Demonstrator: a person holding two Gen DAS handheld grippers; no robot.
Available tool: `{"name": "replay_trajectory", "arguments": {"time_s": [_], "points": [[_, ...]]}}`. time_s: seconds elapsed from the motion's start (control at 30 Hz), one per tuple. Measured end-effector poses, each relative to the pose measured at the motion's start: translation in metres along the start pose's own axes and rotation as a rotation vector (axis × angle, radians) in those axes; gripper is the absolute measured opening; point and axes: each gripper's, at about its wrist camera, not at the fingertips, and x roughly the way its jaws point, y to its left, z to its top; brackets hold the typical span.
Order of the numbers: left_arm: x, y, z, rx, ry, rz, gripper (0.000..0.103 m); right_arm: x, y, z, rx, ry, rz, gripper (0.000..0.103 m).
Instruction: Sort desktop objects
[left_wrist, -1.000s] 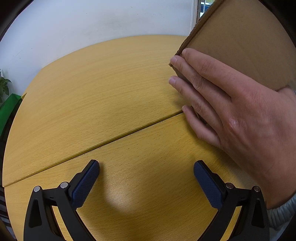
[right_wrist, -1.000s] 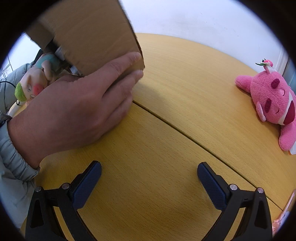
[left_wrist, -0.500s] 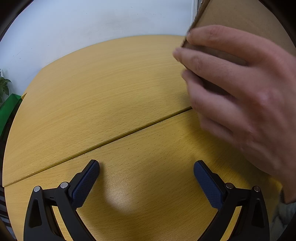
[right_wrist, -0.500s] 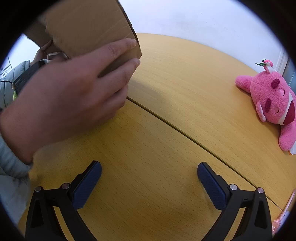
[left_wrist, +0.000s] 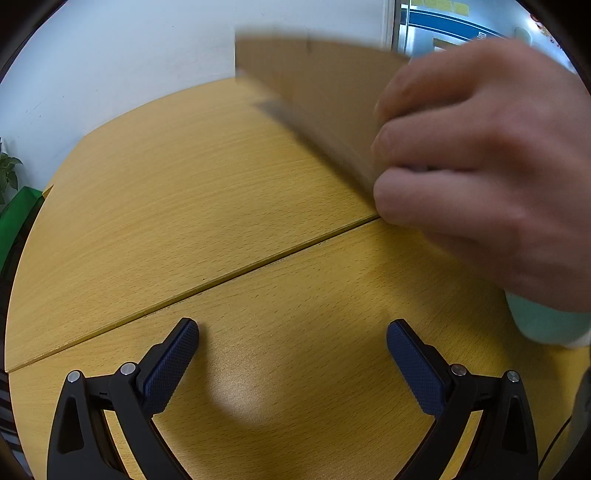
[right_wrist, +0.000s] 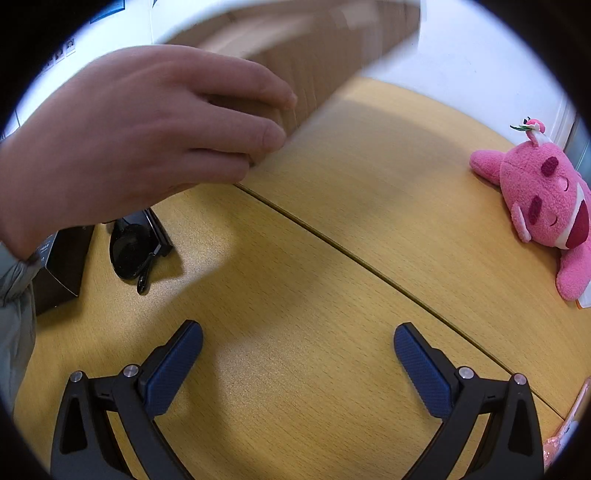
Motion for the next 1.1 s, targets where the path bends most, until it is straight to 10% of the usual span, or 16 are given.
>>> {"name": "replay_trajectory", "arguments": {"time_s": [1.1], "points": [[0.0032, -0.006, -0.0027, -0.007, -0.002, 0.006, 0.103, -0.0012, 0.0056, -0.001, 0.0, 0.0, -0.002, 0.103]]}}
